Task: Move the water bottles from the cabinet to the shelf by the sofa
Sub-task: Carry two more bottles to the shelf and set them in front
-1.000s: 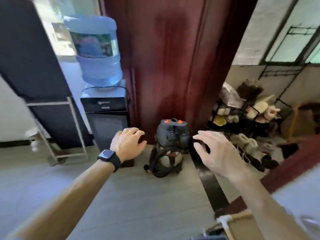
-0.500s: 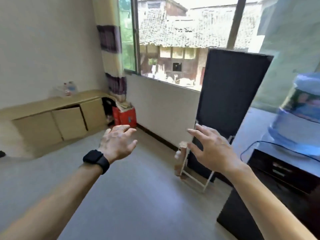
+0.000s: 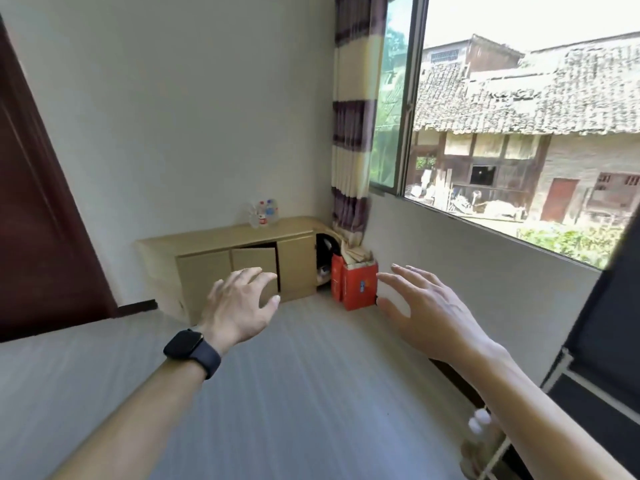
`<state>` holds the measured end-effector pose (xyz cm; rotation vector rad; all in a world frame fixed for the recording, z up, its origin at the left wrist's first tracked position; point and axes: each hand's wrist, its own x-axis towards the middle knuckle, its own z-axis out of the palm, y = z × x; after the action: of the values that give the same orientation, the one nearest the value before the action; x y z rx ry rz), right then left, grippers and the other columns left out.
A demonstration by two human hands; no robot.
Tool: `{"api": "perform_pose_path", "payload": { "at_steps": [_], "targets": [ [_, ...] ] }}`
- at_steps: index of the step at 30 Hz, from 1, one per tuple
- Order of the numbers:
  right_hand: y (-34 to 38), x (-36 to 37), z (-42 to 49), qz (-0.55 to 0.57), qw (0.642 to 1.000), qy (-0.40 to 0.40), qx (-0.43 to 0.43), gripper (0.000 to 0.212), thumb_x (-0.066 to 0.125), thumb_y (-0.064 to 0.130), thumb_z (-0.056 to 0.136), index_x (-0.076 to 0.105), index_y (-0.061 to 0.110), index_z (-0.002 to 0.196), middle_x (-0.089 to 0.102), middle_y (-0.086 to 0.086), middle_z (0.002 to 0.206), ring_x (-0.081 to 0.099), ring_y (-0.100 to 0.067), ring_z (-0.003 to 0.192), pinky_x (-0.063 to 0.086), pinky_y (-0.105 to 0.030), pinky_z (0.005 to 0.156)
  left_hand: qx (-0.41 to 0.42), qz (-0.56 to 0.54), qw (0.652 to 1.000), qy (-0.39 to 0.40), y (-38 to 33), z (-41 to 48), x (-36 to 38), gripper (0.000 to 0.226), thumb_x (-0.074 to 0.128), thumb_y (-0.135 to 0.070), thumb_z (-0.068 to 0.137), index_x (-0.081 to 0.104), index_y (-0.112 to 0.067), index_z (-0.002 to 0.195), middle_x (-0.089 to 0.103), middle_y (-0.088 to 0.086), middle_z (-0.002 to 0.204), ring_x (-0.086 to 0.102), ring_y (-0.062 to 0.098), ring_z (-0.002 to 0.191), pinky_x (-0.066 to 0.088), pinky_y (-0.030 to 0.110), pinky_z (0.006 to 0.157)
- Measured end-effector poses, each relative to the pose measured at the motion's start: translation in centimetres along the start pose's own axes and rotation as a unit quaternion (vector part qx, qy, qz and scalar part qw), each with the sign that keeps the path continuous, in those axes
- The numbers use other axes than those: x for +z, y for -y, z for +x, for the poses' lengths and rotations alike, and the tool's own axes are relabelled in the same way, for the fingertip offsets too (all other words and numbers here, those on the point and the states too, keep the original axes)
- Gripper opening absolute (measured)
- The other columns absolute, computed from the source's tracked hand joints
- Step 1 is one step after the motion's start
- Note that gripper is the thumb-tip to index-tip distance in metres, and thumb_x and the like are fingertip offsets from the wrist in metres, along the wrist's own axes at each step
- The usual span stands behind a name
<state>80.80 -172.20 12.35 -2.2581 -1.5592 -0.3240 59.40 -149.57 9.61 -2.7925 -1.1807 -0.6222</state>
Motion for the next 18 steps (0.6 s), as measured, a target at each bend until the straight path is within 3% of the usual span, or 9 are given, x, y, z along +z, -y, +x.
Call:
{"api": "perform_pose_path", "payload": {
  "at_steps": [9,18],
  "targets": [
    [-3.8,4.5,18.4,0.007,0.998,-0.019,-0.067,0.05,0.036,0.058,0.098,0.04,0.042,0.145,0.036,0.015,0.155,0.023,-0.011,0.146,0.024,-0.035,0.118,-0.074,0.065,0.995,-0.006,5.7,12.3,3.3,0.048,0.046,-0.053,0.093,0.048,-0.038,0.139,0.044,-0.009,0.149,0.038,0.015,0.137,0.034,0.038,0.106],
    [-3.8,13.8,35.8,0.032,0.995,-0.02,-0.095,0.048,0.038,0.058,0.098,0.041,0.044,0.144,0.034,0.018,0.156,0.02,-0.007,0.147,0.022,-0.032,0.119,-0.114,0.07,0.991,-0.01,15.2,26.5,9.4,0.045,0.047,-0.054,0.093,0.052,-0.039,0.134,0.048,-0.011,0.145,0.041,0.014,0.134,0.035,0.038,0.104]
  ]
}}
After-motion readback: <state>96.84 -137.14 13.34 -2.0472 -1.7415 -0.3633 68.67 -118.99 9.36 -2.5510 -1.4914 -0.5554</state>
